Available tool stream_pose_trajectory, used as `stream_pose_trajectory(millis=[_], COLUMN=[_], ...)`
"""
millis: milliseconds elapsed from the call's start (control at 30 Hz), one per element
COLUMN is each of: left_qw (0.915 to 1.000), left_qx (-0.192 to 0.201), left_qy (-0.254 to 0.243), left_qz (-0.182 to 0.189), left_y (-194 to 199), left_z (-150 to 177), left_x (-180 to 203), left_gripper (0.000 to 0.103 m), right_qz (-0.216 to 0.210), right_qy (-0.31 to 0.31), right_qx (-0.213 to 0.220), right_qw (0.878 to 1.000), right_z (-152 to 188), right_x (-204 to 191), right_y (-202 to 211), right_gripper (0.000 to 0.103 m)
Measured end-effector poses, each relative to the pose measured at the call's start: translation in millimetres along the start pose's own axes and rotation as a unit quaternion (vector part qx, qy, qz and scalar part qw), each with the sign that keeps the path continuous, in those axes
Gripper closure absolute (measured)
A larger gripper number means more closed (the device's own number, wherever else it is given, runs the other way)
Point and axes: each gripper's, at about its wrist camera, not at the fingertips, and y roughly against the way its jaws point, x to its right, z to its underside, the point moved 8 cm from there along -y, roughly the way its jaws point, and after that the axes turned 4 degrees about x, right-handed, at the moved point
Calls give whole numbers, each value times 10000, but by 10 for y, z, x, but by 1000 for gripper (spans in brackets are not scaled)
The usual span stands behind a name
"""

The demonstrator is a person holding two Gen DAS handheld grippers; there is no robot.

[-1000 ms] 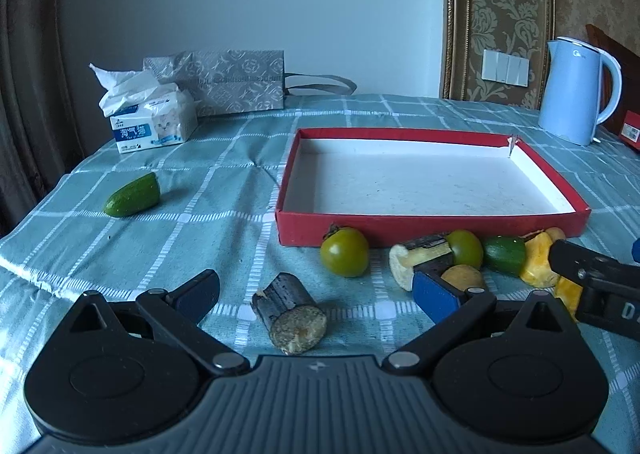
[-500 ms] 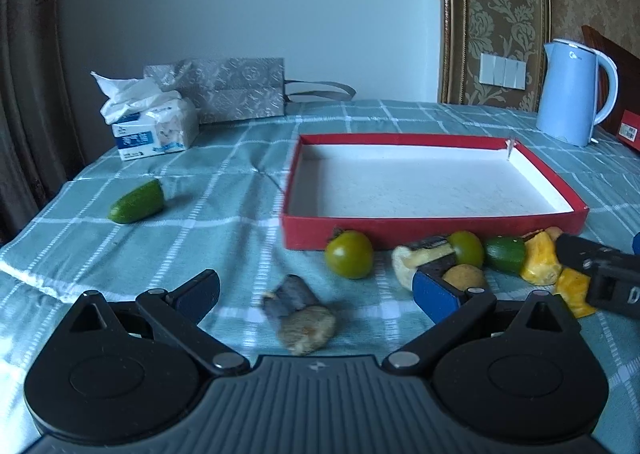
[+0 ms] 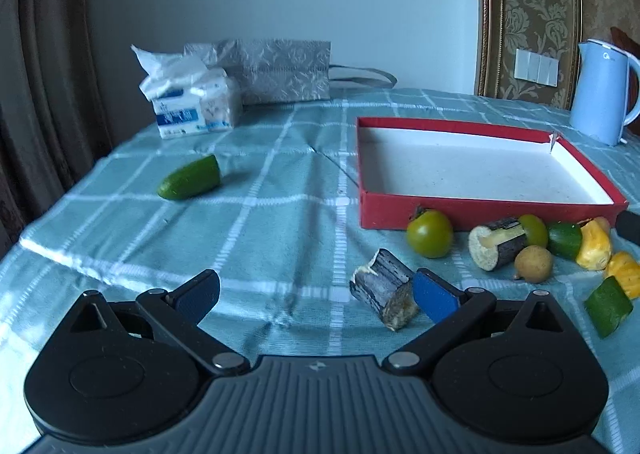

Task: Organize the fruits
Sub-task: 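Approach the dark eggplant chunk and close the left gripper on it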

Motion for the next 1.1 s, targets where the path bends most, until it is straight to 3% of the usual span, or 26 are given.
stream_pose_trajectory(millis=[233,533,733,833,933,1100], left_qw=[9997,9995,9996,9995,9995,9993], left_qx=[-15,-169,-142,-152,-144,-102], left_qy=[-212,-136,-182,-211,-207,-216], left_qz=[124,242,161,164,177,281], left_y=[-86,-244,-273,-275,-278,-258], left_z=[1,44,63,67,70,69], left_x=[157,154,165,188,193,246], left_gripper=[0,0,1,14,17,35], right_qz=[-36,-51,4,25,46,8], right_qy=[-110,-67,-67,-64,-100,-176], right_qx=[20,-9,42,25,35,27], right_qw=[9999,10000,10000,10000,9999,9998], right_z=[23,32,22,23,21,20], right_x=[30,14,9,13,20,34], right_y=[-16,-25,-15,-21,-17,-24], right_gripper=[0,0,0,0,0,0])
